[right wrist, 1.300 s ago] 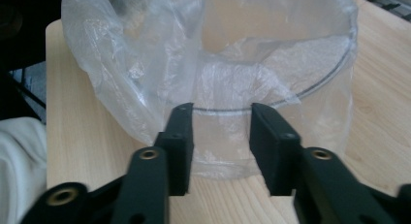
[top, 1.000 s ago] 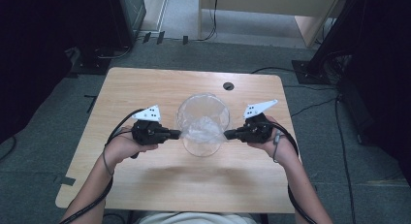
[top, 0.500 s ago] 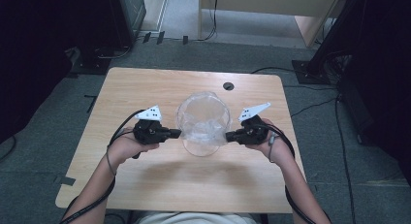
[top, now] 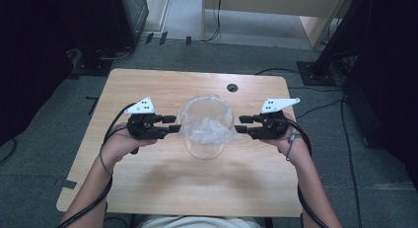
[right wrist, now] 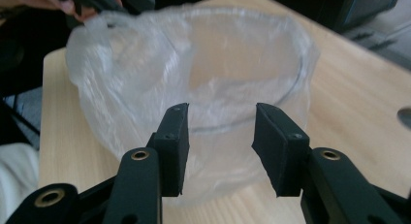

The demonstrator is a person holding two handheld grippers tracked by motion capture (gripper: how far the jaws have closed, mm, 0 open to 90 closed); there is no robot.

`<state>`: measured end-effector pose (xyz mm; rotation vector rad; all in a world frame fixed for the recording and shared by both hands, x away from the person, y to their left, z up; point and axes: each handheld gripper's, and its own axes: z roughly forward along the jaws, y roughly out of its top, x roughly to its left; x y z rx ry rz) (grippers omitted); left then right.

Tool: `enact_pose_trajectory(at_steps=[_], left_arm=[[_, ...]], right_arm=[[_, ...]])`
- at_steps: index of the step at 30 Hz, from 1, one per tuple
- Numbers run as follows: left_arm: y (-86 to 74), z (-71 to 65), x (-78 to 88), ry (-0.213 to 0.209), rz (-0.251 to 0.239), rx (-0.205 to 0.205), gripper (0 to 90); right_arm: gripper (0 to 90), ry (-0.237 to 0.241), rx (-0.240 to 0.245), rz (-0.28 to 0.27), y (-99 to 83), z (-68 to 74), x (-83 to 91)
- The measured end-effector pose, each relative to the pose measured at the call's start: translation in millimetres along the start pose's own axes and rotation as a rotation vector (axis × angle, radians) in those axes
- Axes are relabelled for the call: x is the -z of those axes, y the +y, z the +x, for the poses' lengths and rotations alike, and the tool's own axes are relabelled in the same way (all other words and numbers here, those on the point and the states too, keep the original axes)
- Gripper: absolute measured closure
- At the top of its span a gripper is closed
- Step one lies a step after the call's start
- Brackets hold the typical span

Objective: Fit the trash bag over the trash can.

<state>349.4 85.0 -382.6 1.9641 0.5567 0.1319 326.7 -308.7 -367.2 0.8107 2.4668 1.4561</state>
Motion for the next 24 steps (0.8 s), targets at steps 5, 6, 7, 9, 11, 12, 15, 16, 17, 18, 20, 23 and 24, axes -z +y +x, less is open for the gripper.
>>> enact_pose_trajectory(at_steps=[5, 6, 7, 9, 11, 12, 15, 16, 17, 18, 20, 23, 24], left_arm=[[8.9, -0.8, 0.4, 0.019, -0.02, 0.01, 47.8], [10.0, -1.8, -1.2, 0.019, -0.015, 0.017, 45.3], [10.7, -3.4, -3.1, 0.018, -0.011, 0.01, 43.8], [11.4, -8.3, -6.4, 0.006, 0.004, -0.005, 40.6], [11.4, -12.3, -5.3, -0.011, 0.011, -0.026, 38.4], [11.4, -13.8, -3.2, -0.018, 0.021, -0.038, 37.9], [11.7, -15.8, 7.0, -0.037, 0.021, -0.038, 37.1], [11.7, -16.0, 9.0, -0.053, 0.017, -0.031, 36.0], [11.7, -16.4, 10.8, -0.07, 0.018, -0.031, 35.4], [11.2, -17.9, 10.8, -0.083, 0.02, -0.03, 35.1], [8.4, -21.3, 6.0, -0.095, 0.036, -0.05, 35.4], [4.3, -25.7, -5.4, -0.105, 0.062, -0.061, 42.9], [4.0, -26.2, -7.1, -0.116, 0.071, -0.05, 52.2]], right_arm=[[52.4, -0.051, -0.011, -0.084, 7.1, 0.9, 0.6], [52.1, -0.063, -0.025, -0.09, 7.7, 0.8, -1.8], [51.2, -0.07, -0.037, -0.083, 8.0, 1.4, -4.9], [49.8, -0.059, -0.034, -0.058, 7.1, 3.5, -11.7], [48.6, -0.038, -0.026, -0.037, 6.1, 6.3, -14.1], [47.6, -0.031, -0.026, -0.034, 5.9, 7.6, -13.1], [47.4, -0.008, -0.023, -0.03, 4.9, 11.0, -5.0], [46.4, 0.003, -0.027, -0.035, 4.6, 12.1, -1.7], [45.7, 0.01, -0.031, -0.038, 4.1, 13.0, -0.2], [45.2, 0.03, -0.033, -0.043, 3.2, 14.0, 0.5], [43.8, 0.066, -0.036, -0.036, 0.9, 17.0, -1.6], [42.7, 0.088, -0.029, 0.014, -4.0, 20.8, -10.6], [44.0, 0.093, -0.028, 0.035, -6.0, 22.3, -14.1]])
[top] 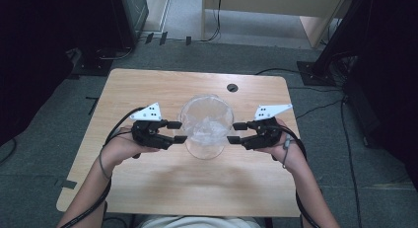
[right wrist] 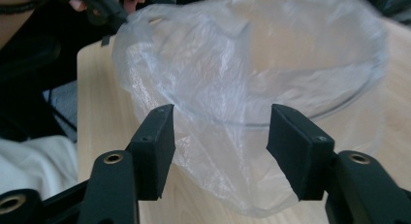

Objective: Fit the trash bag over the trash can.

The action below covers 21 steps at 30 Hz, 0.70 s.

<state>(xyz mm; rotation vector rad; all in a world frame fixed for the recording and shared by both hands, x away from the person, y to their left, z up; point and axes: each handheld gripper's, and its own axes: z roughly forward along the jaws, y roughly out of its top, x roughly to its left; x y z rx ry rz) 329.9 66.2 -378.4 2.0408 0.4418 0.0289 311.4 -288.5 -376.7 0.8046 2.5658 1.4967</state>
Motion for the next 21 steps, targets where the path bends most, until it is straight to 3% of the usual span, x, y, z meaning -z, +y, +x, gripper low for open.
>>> enact_pose_trajectory(at_steps=[3, 5, 11, 17, 21], left_arm=[[-2.4, -1.9, -5.0, -0.031, 0.03, -0.006, 65.6], [-3.6, -2.1, -7.4, -0.039, 0.037, -0.007, 70.6], [-6.8, -3.0, -13.9, -0.042, 0.054, -0.024, 86.2], [-15.1, -0.5, -11.2, -0.048, 0.079, -0.015, 90.0], [-25.8, 3.2, -11.6, -0.047, 0.123, -0.006, 90.0]], right_arm=[[47.2, 0.009, 0.017, 0.061, -3.8, 3.1, -8.2], [58.2, 0.011, 0.037, 0.072, -3.7, 4.3, -9.4], [88.7, 0.037, 0.031, 0.106, -3.8, 6.0, -13.4], [90.0, 0.08, 0.056, 0.126, -3.6, 8.5, -12.8], [90.0, 0.077, 0.076, 0.184, -7.6, 8.0, -17.4]])
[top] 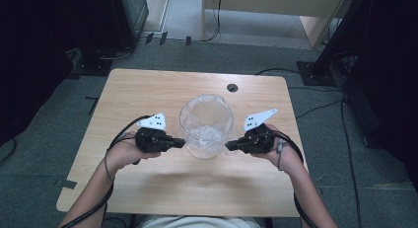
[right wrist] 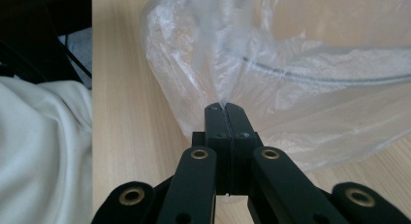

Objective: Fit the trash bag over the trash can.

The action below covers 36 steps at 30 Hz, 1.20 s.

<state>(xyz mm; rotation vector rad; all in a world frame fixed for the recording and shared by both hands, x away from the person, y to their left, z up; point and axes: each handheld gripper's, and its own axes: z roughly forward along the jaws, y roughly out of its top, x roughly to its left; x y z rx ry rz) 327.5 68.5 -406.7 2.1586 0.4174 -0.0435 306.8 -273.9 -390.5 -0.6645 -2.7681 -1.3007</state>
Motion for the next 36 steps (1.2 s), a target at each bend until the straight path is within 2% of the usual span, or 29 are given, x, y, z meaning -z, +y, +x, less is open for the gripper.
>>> enact_pose_trajectory(at_steps=[2, 5, 8, 10, 11, 13, 15, 17, 18, 21, 24, 26, 30, 33, 36], left_arm=[[-4.6, 4.0, -2.3, 0.014, 0.017, 0.009, 90.0], [-9.7, 10.0, -4.6, 0.039, 0.021, 0.02, 90.0], [-13.1, 15.1, -4.0, 0.041, -0.018, 0.037, 90.0], [-11.8, 15.4, -0.9, 0.05, -0.049, 0.035, 88.0], [-10.6, 15.4, 1.8, 0.053, -0.074, 0.031, 81.2], [-8.0, 15.1, 8.1, 0.033, -0.094, 0.048, 67.9], [-6.4, 14.3, 14.6, 0.032, -0.126, 0.04, 56.5], [-4.4, 13.5, 22.6, 0.026, -0.165, 0.032, 51.1], [-3.7, 13.0, 25.1, 0.026, -0.182, 0.035, 47.8], [-1.2, 12.4, 32.7, 0.043, -0.217, 0.071, 37.9], [2.1, 13.9, 35.7, 0.088, -0.215, 0.075, 35.9], [4.8, 15.2, 36.3, 0.094, -0.229, 0.093, 35.3], [11.2, 20.0, 33.5, 0.12, -0.219, 0.077, 34.5], [17.5, 26.3, 30.1, 0.131, -0.214, 0.066, 34.5], [24.9, 32.6, 25.6, 0.141, -0.219, 0.081, 34.5]], right_arm=[[90.0, 0.003, -0.013, 0.017, -2.0, -1.8, -5.2], [90.0, -0.027, -0.019, 0.046, -5.6, -6.5, -10.3], [89.9, -0.043, -0.034, 0.04, -10.5, -11.7, -10.9], [81.7, -0.052, -0.012, 0.027, -11.7, -12.9, -10.4], [75.7, -0.055, 0.01, 0.016, -11.3, -12.4, -9.0], [66.3, -0.046, 0.047, -0.017, -9.4, -10.4, -3.2], [58.8, -0.034, 0.045, -0.058, -7.2, -9.6, 5.2], [52.0, -0.024, 0.031, -0.091, -6.9, -10.6, 13.7], [48.1, -0.033, 0.017, -0.108, -7.6, -11.4, 18.8], [44.3, -0.054, -0.017, -0.153, -10.7, -13.2, 27.1], [43.6, -0.071, -0.052, -0.174, -12.4, -12.7, 31.2], [41.4, -0.071, -0.048, -0.17, -12.3, -11.0, 34.3], [36.0, -0.077, -0.043, -0.172, -15.2, -10.6, 43.4], [32.6, -0.093, -0.073, -0.199, -16.7, -15.5, 50.4], [32.0, -0.114, -0.097, -0.229, -12.8, -20.4, 55.0]])
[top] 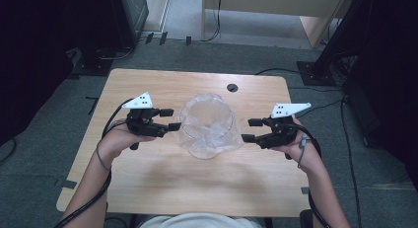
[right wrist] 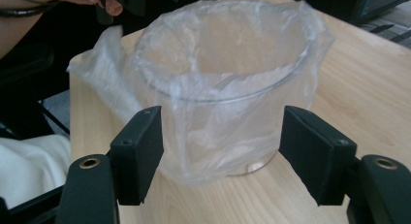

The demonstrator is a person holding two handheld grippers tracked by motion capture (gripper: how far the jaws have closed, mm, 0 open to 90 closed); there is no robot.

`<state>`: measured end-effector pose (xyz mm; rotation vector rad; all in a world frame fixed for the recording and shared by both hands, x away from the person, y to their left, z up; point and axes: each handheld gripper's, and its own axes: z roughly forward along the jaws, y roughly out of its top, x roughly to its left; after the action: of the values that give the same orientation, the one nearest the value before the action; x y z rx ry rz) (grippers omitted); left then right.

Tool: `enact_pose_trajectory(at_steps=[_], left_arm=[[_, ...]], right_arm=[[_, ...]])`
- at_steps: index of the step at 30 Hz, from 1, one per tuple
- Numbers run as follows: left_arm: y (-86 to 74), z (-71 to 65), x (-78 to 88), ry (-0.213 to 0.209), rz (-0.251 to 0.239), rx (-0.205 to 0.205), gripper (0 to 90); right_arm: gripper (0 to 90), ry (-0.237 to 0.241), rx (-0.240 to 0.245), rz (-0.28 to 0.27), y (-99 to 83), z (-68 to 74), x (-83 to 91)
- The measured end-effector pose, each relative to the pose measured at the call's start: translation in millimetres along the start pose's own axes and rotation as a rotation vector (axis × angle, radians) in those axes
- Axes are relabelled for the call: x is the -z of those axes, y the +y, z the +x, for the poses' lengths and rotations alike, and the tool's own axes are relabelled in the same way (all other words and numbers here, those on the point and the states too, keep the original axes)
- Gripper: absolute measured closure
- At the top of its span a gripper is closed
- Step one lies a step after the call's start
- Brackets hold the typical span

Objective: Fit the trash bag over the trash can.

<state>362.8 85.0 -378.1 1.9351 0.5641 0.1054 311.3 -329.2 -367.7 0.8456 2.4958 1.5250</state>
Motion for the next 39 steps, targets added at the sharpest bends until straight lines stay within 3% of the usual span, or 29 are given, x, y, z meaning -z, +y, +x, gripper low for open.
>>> enact_pose_trajectory(at_steps=[6, 11, 15, 19, 23, 32, 35, 39], left_arm=[[5.7, 3.5, -10.6, 0.019, -0.011, -0.006, 34.4], [0.0, 1.4, -9.9, 0.041, 0.0, -0.032, 33.1], [-2.9, 2.4, -7.9, 0.046, 0.0, -0.017, 32.5], [-3.9, 0.1, -7.9, 0.041, -0.001, -0.024, 32.5], [-6.0, -2.0, -8.7, 0.033, 0.001, -0.025, 32.5], [-10.9, 0.8, -8.5, 0.035, 0.008, -0.015, 32.5], [-12.0, 1.9, -7.4, 0.035, 0.008, -0.007, 32.5], [-12.9, 2.1, -7.5, 0.035, 0.006, -0.004, 32.5]], right_arm=[[35.0, -0.06, 0.014, 0.001, 16.0, -4.9, -4.1], [46.5, -0.084, 0.019, 0.002, 28.3, -7.9, -16.7], [53.1, -0.071, 0.082, 0.007, 38.3, -5.8, -30.5], [65.2, -0.037, 0.082, 0.049, 50.4, -2.2, -51.5], [75.8, -0.015, 0.09, 0.121, 62.2, 0.4, -78.0], [76.4, -0.01, 0.13, 0.313, 69.2, 2.8, -126.2], [80.1, -0.009, 0.103, 0.369, 68.6, 2.3, -138.5], [80.5, -0.042, 0.156, 0.473, 67.1, 1.6, -152.1]])
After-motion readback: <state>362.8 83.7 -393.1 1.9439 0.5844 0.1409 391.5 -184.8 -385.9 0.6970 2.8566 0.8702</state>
